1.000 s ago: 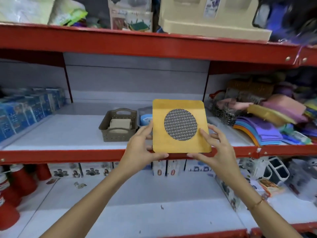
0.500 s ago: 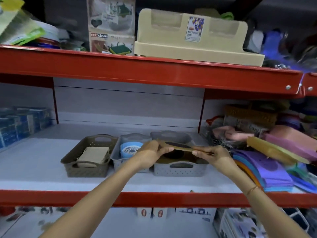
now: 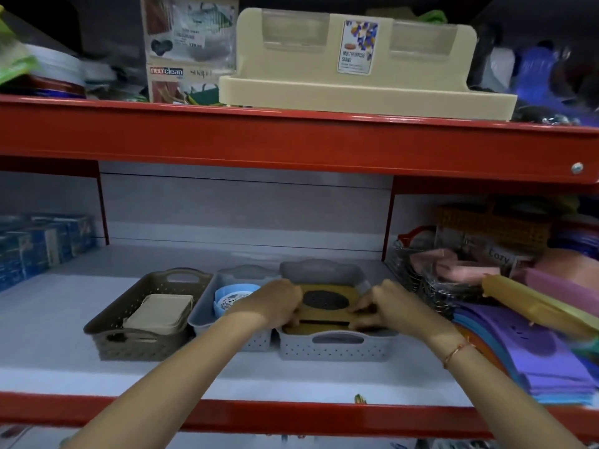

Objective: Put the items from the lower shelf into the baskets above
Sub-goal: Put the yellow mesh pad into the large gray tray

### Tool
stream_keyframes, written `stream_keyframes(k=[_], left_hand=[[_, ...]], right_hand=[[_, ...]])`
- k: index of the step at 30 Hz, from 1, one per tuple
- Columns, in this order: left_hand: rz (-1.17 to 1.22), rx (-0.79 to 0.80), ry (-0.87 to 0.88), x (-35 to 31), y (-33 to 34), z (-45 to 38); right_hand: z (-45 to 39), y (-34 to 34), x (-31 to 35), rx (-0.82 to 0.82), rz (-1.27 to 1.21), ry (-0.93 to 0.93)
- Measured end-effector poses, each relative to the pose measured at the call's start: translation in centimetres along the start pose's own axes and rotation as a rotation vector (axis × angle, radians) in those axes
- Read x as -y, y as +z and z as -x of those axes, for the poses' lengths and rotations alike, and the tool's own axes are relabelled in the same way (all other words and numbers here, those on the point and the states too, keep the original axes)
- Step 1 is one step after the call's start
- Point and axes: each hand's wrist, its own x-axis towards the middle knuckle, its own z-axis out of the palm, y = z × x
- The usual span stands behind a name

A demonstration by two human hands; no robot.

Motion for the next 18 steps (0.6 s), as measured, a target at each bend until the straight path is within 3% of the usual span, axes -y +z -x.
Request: stream_keyframes(k=[9,14,18], left_hand=[[-0.157,0.001,0.021,-1.1,1.0,-1.5],[0.202,-0.06,0.012,0.4,0.9,-0.9],[0.505,-0.309,-0.135,2.2,-1.5,1.3]], right_hand=[[-2.0,0.8,0.2,0.07,-0.007,-0.017],[-2.1,0.7,0.7,0.046,-0.03,-0.028],[-3.5,-0.1,3.6,-0.107,-0.44,0.037]])
